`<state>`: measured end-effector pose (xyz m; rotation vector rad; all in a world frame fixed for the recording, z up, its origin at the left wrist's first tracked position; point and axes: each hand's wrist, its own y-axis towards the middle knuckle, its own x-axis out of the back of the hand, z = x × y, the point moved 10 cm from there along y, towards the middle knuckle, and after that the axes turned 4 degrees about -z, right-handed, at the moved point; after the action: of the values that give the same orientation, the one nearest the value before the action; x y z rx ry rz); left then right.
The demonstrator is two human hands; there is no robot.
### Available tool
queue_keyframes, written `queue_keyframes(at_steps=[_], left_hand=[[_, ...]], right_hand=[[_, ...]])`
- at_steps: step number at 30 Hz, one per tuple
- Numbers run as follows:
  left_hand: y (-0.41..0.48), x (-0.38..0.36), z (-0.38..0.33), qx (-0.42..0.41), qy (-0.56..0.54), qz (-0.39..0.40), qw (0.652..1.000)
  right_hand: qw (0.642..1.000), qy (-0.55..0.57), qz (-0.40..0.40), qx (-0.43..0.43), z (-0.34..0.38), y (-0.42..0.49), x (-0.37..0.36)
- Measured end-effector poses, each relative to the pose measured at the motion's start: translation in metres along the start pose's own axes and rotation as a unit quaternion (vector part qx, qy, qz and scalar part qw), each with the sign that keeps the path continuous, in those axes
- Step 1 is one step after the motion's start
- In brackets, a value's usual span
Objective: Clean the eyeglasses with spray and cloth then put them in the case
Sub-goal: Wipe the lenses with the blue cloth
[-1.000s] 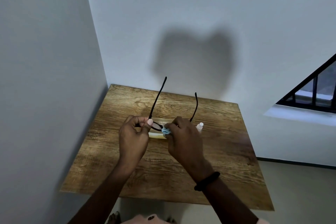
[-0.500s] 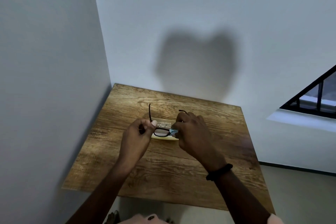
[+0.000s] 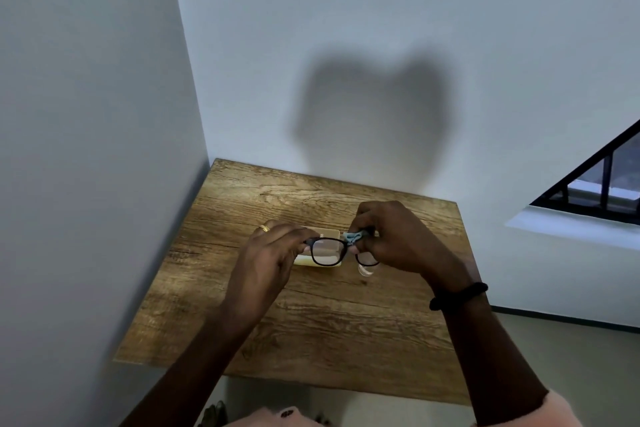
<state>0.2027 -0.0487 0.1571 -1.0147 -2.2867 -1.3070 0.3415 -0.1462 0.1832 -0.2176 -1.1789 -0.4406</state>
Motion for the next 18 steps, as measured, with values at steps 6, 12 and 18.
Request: queue_keyframes(at_steps=[6, 12, 18], left_hand=[[-0.001, 0.018, 0.0, 0.024, 0.008, -0.07, 0.997], [-0.003, 0.024, 0.011, 0.097, -0.044, -0.118, 0.987], [-0.005, 0.026, 0.019, 0.135, -0.064, -0.128, 0.98]], right_hand=[[0.992, -0.012, -0.119, 0.029, 0.014, -0.007, 0.012], [0.962, 0.02, -0.27, -0.023, 0.017, -0.025, 0.032], [0.93, 0.175, -0.308, -0.1, 0.008, -0.039, 0.037]])
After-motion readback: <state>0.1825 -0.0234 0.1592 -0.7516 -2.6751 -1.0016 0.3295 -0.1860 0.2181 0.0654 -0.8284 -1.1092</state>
